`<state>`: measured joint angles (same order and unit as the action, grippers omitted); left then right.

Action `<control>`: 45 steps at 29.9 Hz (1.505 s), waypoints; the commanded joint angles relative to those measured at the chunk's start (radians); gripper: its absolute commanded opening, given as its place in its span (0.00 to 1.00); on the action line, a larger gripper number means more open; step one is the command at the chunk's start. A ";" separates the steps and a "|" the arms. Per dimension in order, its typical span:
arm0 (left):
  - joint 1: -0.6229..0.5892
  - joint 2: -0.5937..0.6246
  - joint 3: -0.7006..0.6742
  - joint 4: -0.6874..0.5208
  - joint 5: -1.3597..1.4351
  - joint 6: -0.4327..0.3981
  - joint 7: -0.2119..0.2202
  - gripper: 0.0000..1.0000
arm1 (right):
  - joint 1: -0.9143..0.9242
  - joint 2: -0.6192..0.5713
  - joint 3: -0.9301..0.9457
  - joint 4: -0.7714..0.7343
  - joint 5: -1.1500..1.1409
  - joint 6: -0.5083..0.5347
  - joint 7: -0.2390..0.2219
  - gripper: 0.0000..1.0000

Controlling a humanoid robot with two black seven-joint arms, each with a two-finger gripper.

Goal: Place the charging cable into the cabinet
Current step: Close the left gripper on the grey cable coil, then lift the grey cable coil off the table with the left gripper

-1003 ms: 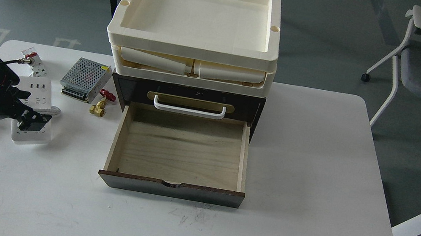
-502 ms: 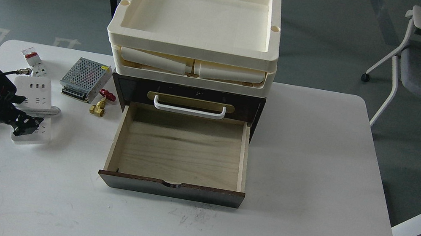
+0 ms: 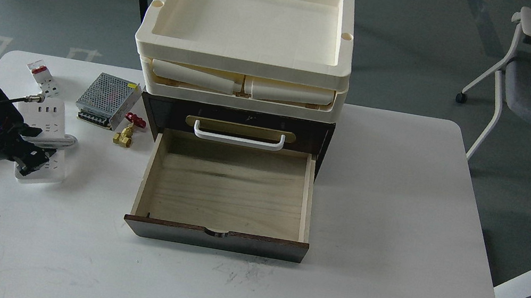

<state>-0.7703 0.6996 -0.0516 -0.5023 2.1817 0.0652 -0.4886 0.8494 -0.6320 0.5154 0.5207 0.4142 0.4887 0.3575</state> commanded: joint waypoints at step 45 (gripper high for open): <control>-0.170 0.659 -0.014 -0.724 -0.276 -0.131 0.000 0.00 | -0.010 -0.008 0.002 -0.001 0.006 0.000 0.000 1.00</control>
<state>-0.9106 1.2640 -0.0616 -1.0602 1.9888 0.0311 -0.4886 0.8392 -0.6398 0.5171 0.5198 0.4203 0.4887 0.3574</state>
